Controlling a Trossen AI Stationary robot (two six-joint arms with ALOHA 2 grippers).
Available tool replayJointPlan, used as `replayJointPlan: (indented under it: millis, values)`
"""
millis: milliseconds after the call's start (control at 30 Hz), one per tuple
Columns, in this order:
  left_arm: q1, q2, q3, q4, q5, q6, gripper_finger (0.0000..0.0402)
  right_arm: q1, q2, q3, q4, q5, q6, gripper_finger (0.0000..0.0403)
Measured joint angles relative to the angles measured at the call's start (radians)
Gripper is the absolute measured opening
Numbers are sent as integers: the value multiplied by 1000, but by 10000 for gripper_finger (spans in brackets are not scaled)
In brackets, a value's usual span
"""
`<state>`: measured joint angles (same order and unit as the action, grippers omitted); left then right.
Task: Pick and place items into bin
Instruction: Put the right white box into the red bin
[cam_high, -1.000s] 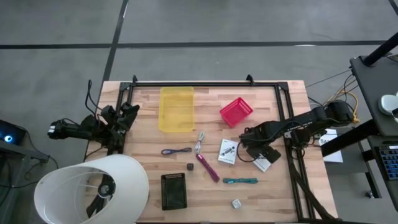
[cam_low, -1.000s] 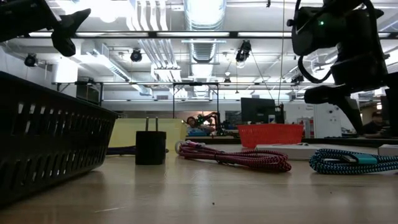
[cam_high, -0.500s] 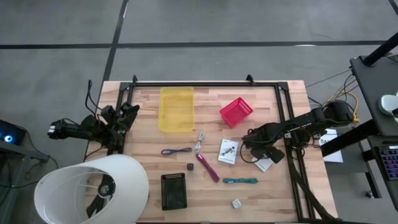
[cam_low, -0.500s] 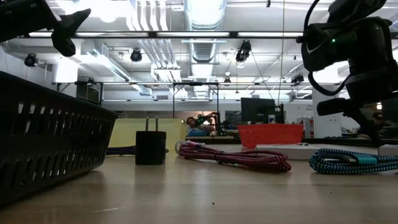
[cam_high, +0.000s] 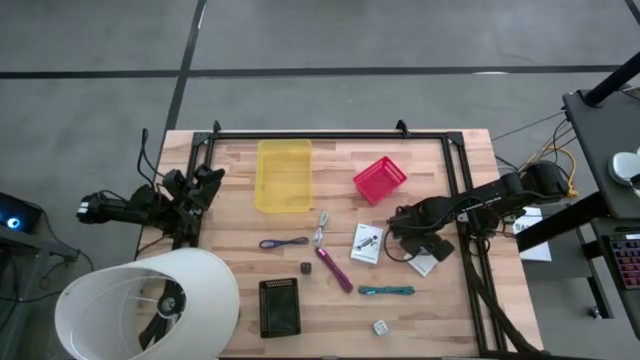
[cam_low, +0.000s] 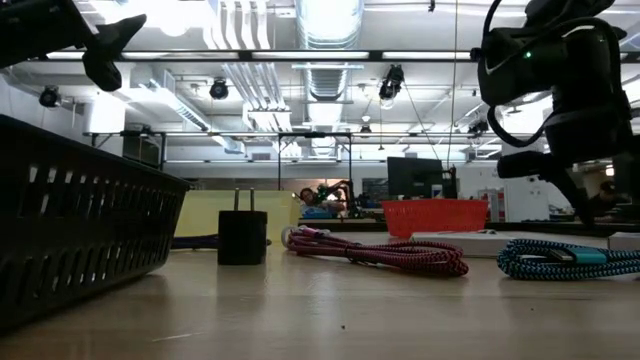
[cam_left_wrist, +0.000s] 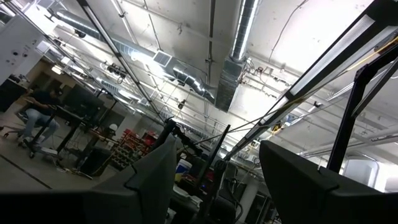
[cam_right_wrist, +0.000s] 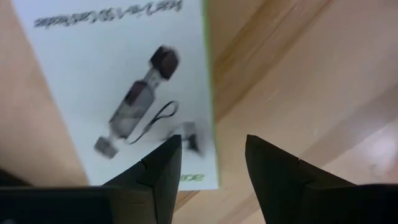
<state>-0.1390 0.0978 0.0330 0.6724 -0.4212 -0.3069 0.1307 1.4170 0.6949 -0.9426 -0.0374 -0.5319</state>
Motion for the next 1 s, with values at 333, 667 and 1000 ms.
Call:
replayJointPlan:
  millis: [333, 667, 1000]
  values:
    - [0, 0, 0, 0, 0, 0, 215, 0, 0, -15, 41, 14, -73, 150]
    - [0, 0, 0, 0, 0, 0, 215, -1, -2, -58, 68, -24, -104, 143]
    - [0, 0, 0, 0, 0, 0, 215, 0, -1, -65, 63, -33, -95, 81]
